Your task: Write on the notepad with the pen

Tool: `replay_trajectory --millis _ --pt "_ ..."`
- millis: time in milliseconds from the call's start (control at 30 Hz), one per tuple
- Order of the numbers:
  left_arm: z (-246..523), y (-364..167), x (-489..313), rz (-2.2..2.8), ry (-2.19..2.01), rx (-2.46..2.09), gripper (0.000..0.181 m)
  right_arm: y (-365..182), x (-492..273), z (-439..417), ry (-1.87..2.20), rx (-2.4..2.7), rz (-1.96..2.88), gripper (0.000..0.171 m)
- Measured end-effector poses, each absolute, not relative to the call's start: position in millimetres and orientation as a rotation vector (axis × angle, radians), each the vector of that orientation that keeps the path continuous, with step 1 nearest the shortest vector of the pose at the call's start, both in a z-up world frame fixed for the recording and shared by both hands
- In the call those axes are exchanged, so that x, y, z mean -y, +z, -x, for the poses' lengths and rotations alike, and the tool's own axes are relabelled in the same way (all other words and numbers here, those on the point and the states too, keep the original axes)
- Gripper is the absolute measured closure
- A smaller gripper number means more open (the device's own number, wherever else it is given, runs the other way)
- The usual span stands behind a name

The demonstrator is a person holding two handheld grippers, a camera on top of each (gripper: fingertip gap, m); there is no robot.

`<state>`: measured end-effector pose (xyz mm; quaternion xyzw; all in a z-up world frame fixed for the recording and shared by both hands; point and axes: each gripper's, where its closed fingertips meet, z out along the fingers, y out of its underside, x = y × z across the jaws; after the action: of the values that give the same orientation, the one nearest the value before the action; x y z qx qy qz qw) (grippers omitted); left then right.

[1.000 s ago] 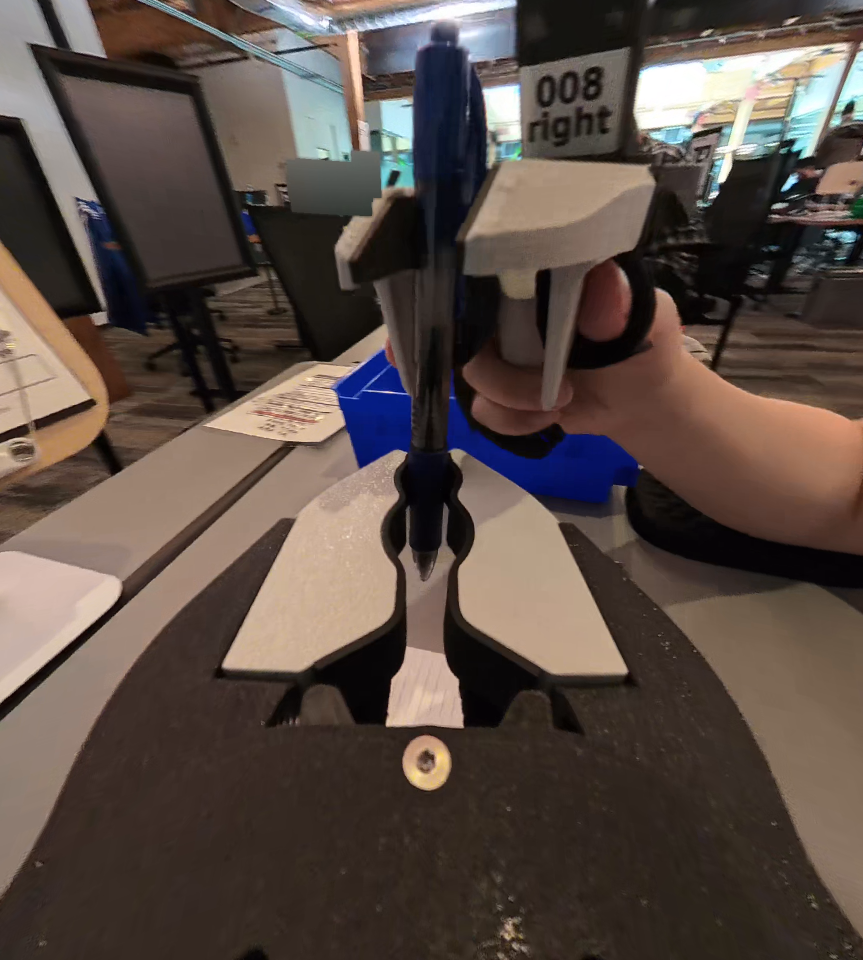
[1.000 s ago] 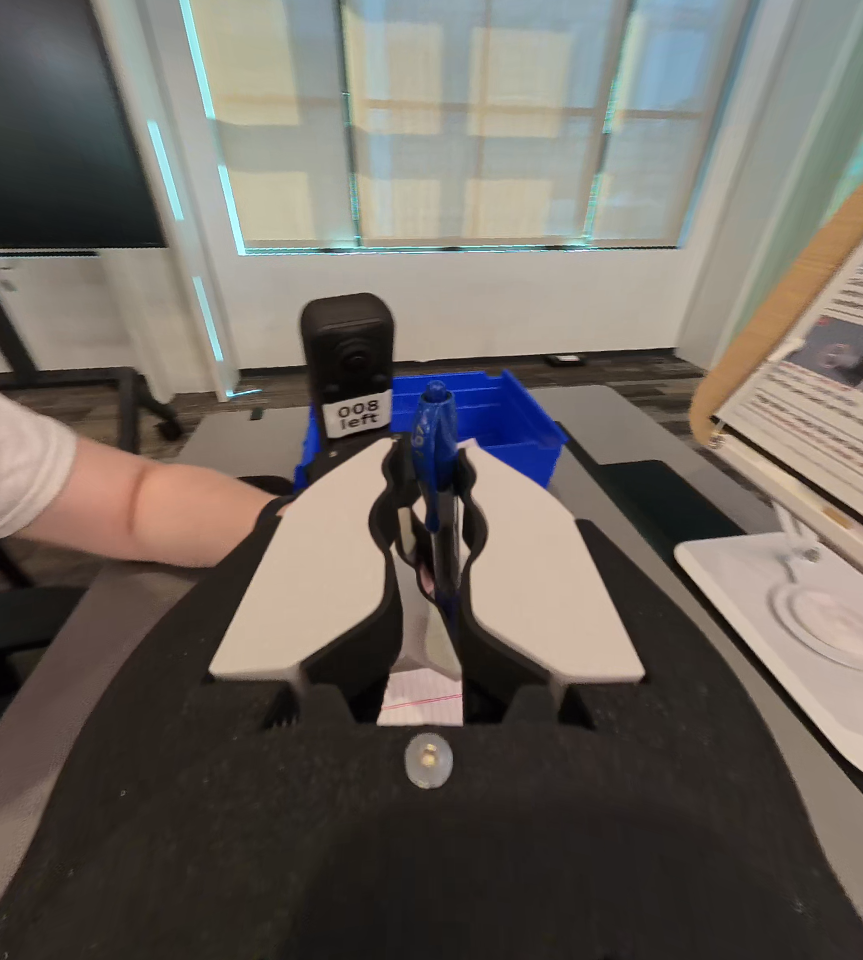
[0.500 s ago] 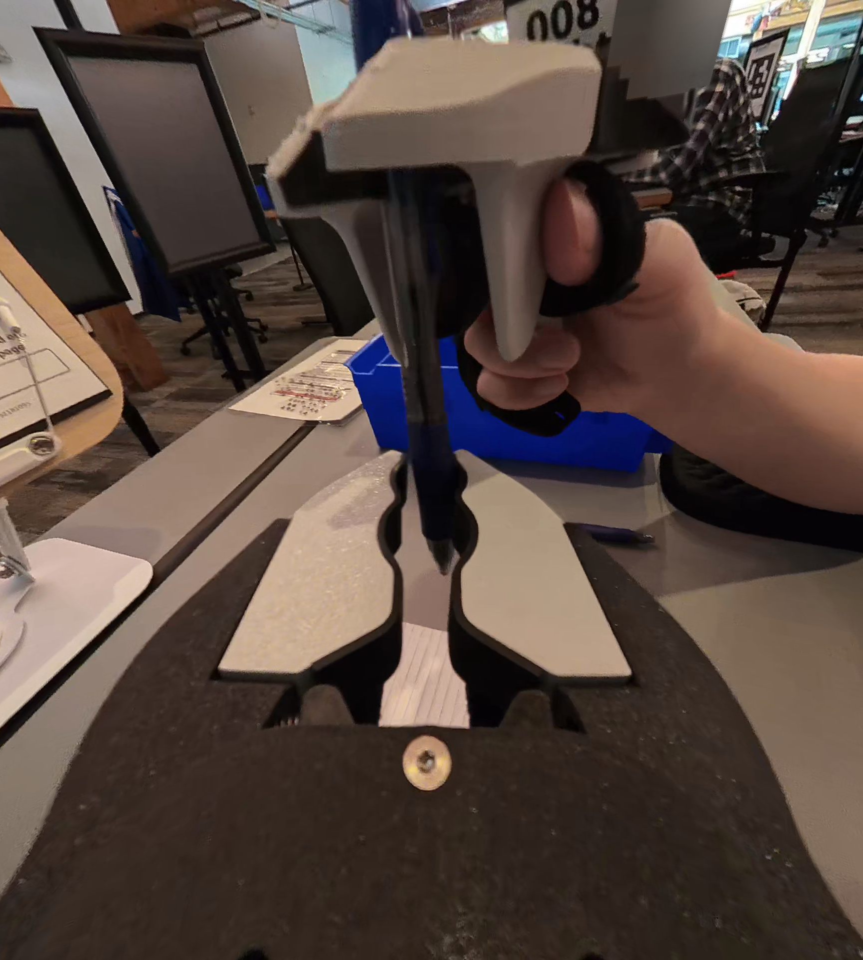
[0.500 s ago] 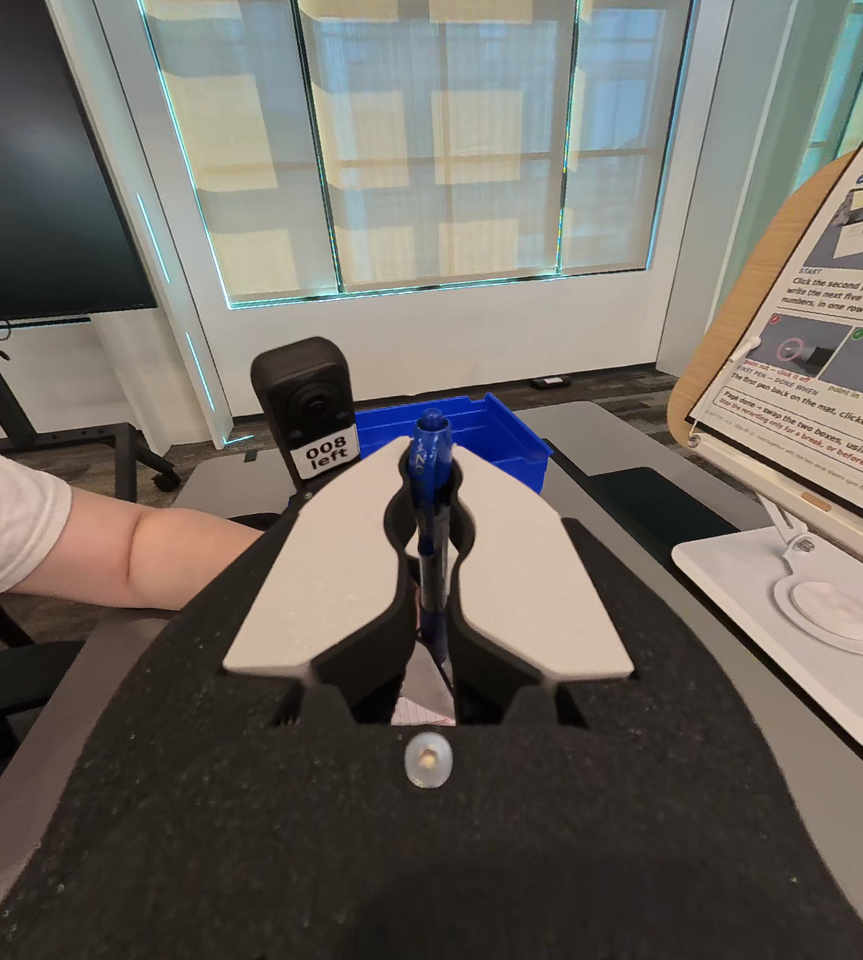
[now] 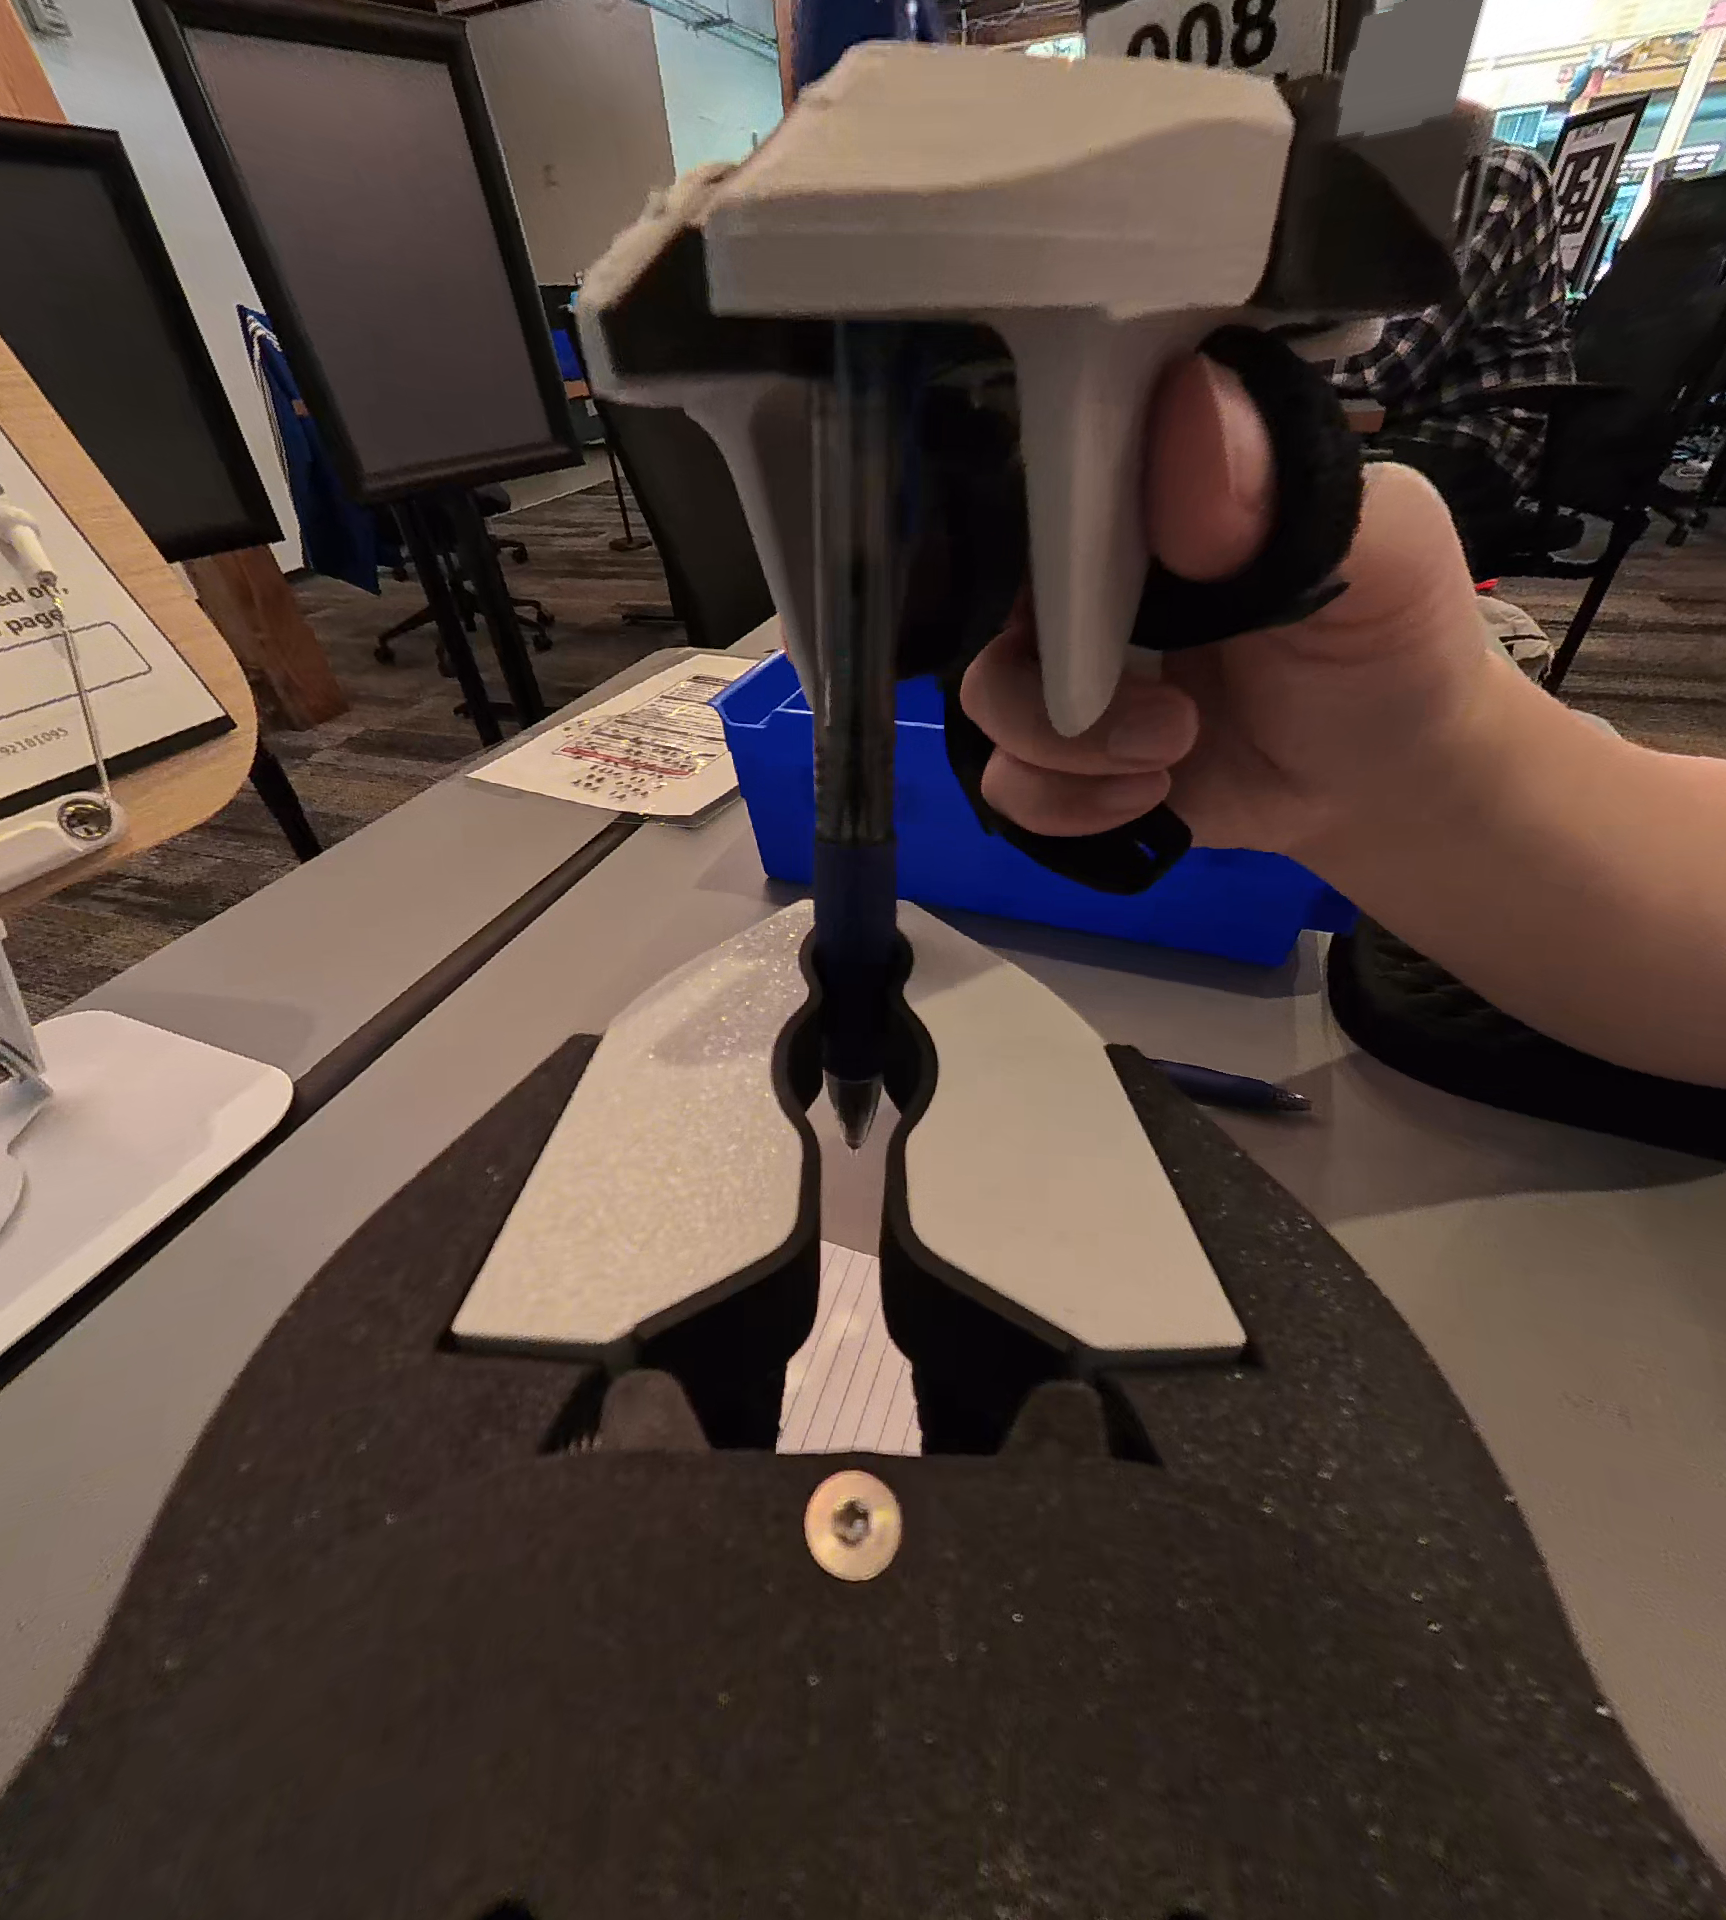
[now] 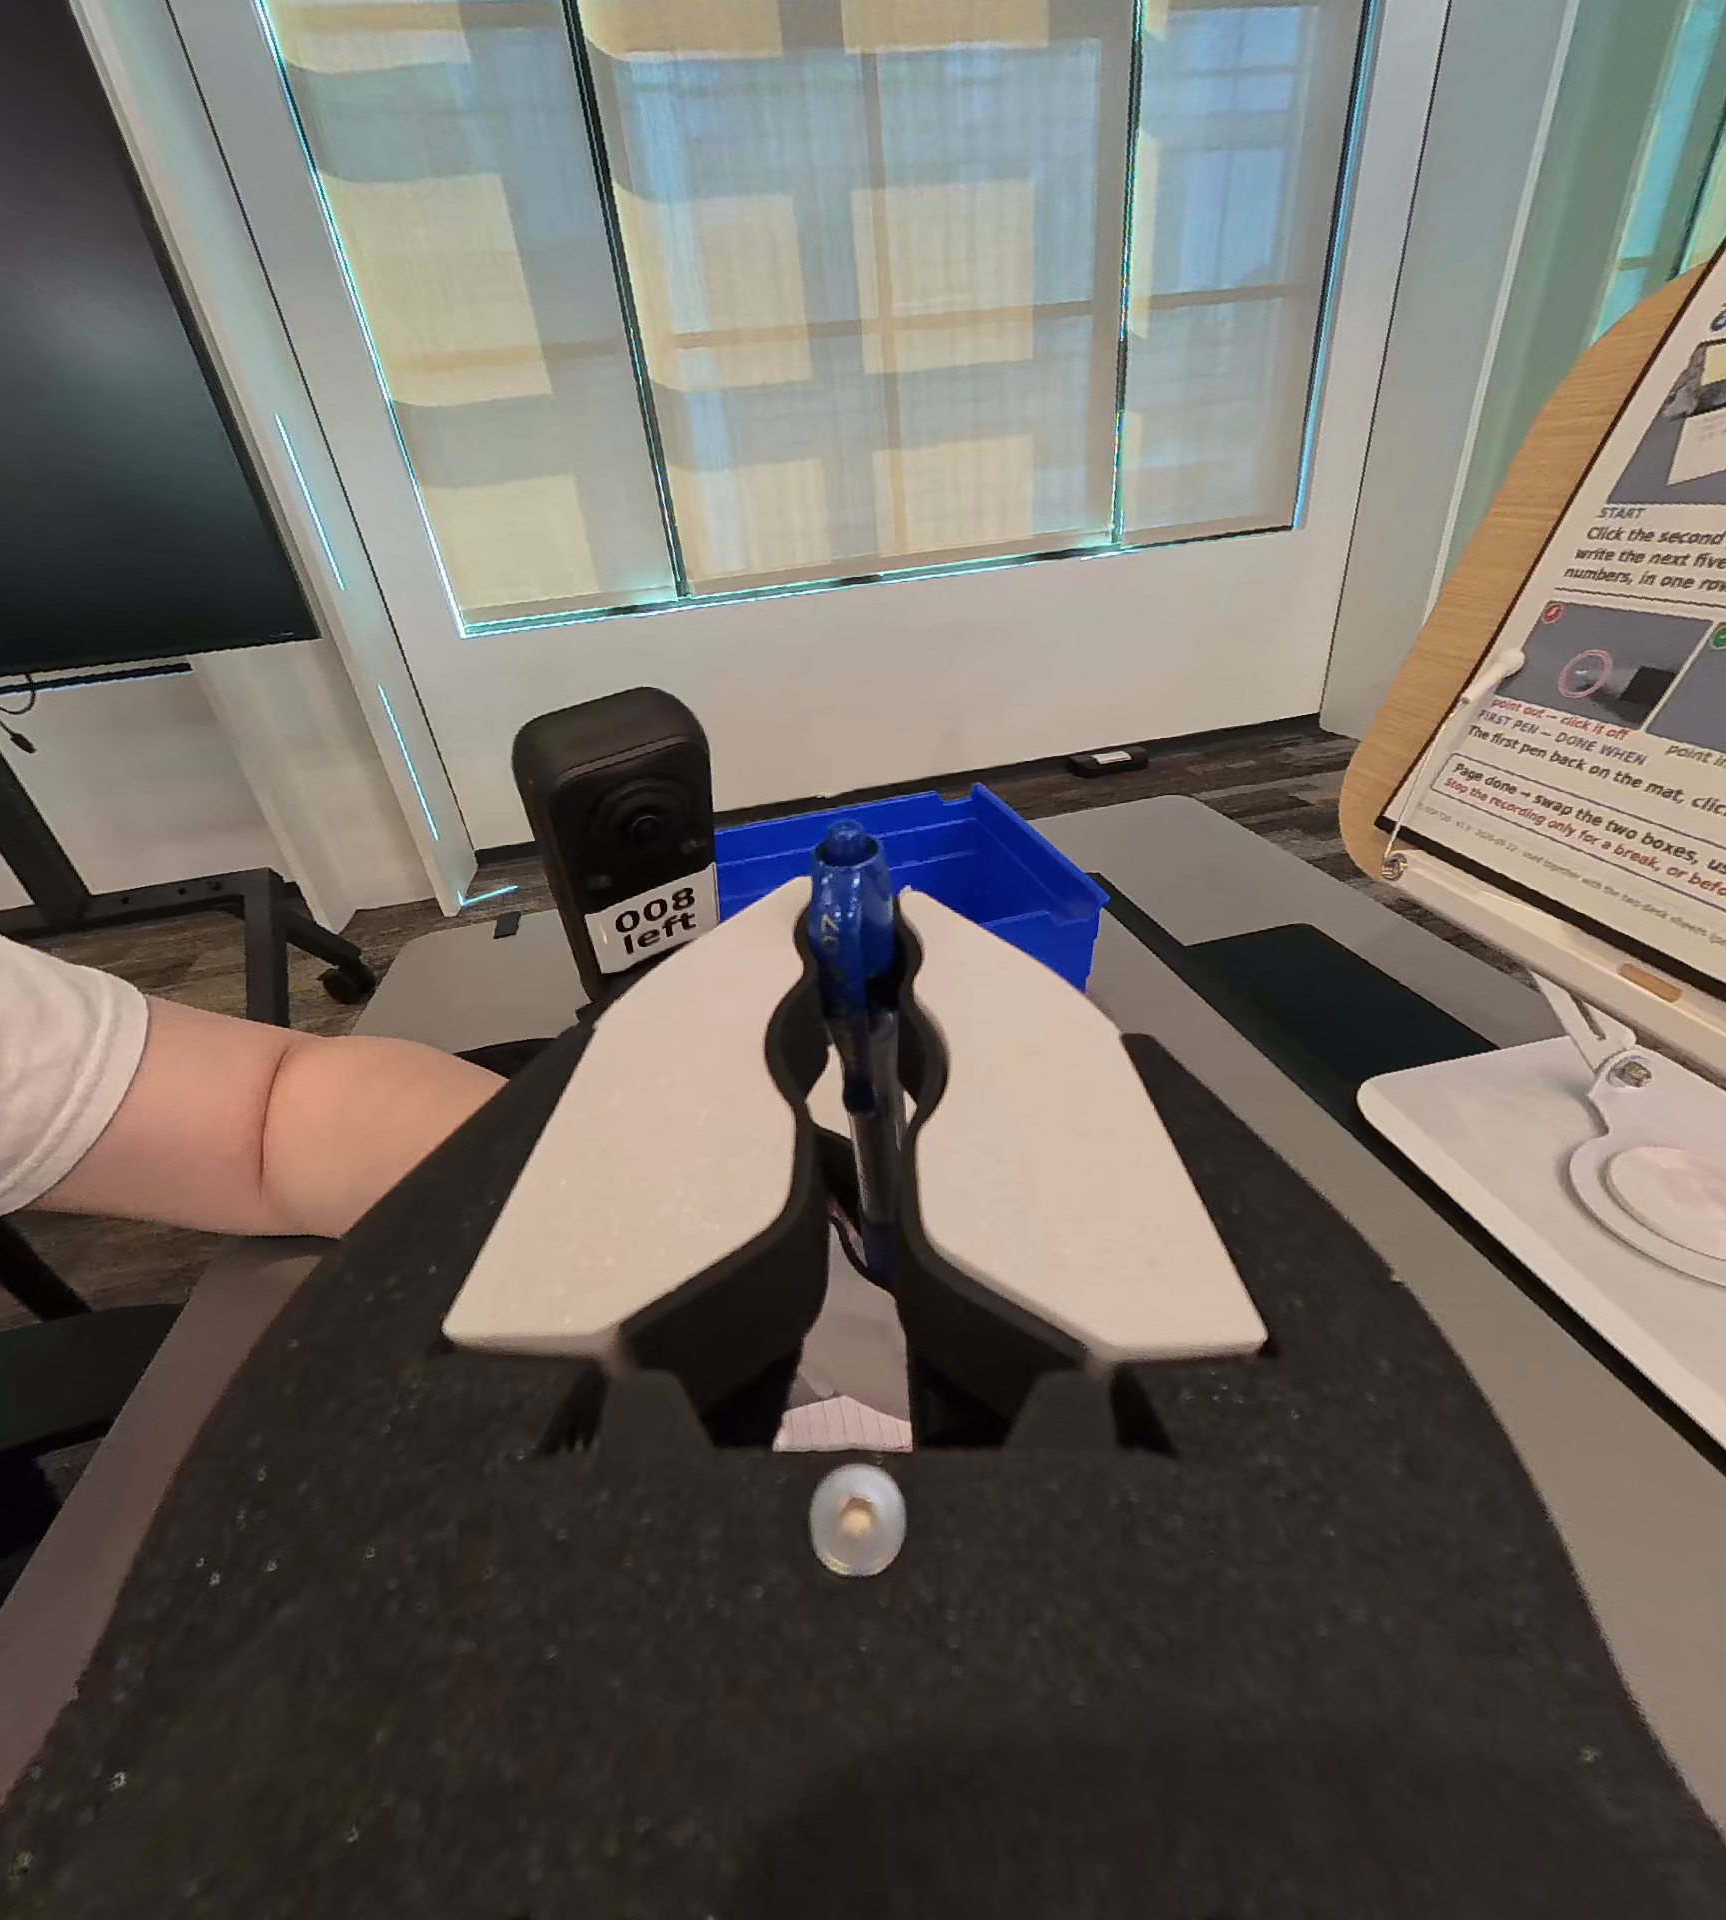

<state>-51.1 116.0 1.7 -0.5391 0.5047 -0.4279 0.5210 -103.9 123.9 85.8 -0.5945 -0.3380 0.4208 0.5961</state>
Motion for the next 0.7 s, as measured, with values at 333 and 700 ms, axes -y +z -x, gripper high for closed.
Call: replay_trajectory --millis 333,700 --pt "47.9 -1.3 -108.1 1.296 -1.07 -1.256 0.174 86.2 -123.6 96.2 0.964 0.805 1.343 0.164" --pt "45.6 -4.7 -105.5 1.303 -1.08 -1.27 0.174 85.1 -124.9 96.4 1.07 0.765 1.346 0.165"
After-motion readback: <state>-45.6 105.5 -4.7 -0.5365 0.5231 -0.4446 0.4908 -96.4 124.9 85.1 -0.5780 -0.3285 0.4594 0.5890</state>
